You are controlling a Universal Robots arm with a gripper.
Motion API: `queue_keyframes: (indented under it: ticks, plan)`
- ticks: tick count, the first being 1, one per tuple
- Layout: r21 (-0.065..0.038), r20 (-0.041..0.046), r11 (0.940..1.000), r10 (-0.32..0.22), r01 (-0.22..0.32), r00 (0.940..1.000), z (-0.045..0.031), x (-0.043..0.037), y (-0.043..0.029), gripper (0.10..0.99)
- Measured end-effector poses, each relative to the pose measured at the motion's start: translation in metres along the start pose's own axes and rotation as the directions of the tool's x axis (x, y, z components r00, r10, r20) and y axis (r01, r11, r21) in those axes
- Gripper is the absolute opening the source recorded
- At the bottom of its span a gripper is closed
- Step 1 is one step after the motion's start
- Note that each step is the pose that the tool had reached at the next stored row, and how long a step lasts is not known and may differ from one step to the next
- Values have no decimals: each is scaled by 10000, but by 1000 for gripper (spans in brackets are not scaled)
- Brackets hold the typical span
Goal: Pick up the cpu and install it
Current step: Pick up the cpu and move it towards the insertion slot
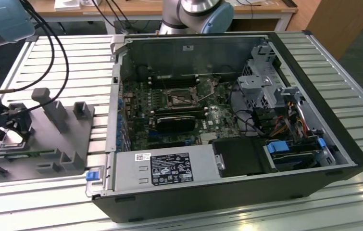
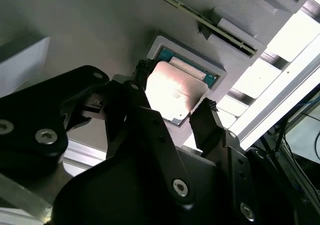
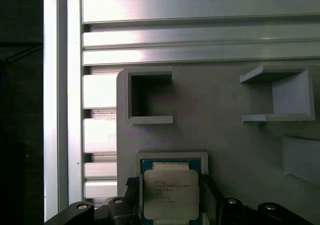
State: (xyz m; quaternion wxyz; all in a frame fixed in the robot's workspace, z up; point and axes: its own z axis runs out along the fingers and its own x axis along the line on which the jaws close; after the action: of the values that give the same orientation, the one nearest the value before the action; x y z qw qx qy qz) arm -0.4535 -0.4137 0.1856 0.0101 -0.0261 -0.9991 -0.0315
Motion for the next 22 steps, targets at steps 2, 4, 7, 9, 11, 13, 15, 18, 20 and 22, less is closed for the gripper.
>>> queue_keyframes:
  ticks: [2,4,7,9,11,13,15,18,20,22]
  plan:
    - [3,-4,10000,0,0,10000,-2,4,-1,616]
    - [1,-2,10000,-1,1,10000,-1,5,-1,616]
    - [0,0,10000,0,0,10000,7,6,-1,600]
    - [6,-8,10000,0,0,10000,13,7,-2,600]
    - [6,-9,10000,0,0,10000,15,7,-2,537]
    - [2,-3,10000,0,0,10000,18,6,-2,537]
    - [-4,5,10000,0,0,10000,11,6,-1,537]
    - [2,-3,10000,1,-1,10000,-11,7,0,537]
    - [2,-2,10000,1,-1,10000,-36,7,2,537]
    - [2,-2,10000,1,-1,10000,-70,8,4,537]
